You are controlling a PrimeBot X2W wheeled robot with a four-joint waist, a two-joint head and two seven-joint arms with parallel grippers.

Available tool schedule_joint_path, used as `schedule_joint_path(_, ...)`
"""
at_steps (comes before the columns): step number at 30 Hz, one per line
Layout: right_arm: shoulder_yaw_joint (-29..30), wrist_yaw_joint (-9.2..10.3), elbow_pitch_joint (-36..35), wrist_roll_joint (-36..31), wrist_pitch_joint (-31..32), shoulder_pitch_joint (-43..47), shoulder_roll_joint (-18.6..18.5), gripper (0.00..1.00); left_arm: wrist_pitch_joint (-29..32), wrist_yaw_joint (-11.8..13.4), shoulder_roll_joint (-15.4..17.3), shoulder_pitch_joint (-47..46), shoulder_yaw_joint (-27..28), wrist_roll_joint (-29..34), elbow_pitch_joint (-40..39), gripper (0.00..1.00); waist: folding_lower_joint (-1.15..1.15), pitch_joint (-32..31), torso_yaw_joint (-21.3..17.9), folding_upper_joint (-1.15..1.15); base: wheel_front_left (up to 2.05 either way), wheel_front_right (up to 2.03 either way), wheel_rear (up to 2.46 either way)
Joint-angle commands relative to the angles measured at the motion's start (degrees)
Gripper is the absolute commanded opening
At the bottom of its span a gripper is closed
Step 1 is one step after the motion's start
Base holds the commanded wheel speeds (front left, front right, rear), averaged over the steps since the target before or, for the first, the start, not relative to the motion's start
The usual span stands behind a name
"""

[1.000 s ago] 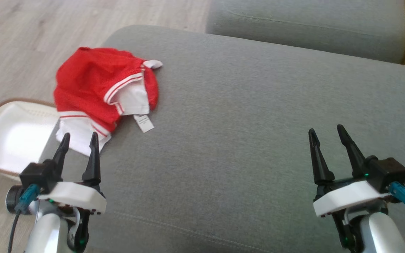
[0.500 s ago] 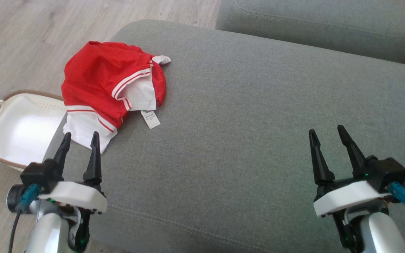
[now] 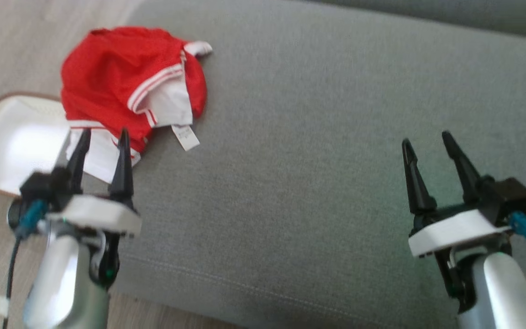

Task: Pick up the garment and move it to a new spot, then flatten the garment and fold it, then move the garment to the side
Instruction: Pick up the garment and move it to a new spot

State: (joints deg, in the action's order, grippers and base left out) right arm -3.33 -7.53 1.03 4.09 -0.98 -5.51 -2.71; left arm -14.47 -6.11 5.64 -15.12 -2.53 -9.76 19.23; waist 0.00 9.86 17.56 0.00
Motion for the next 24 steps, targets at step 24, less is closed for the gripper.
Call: schedule_joint_path(24, -1.4, 0.04, -7.9, -2.7, 4.5, -7.1, -0.2, 1.00, 2.4, -1.4, 5.8, -32.5, -0.5, -8.2, 38.4, 1.00, 0.00, 17.8, -1.6, 0.00, 0.00, 0.00, 0.00)
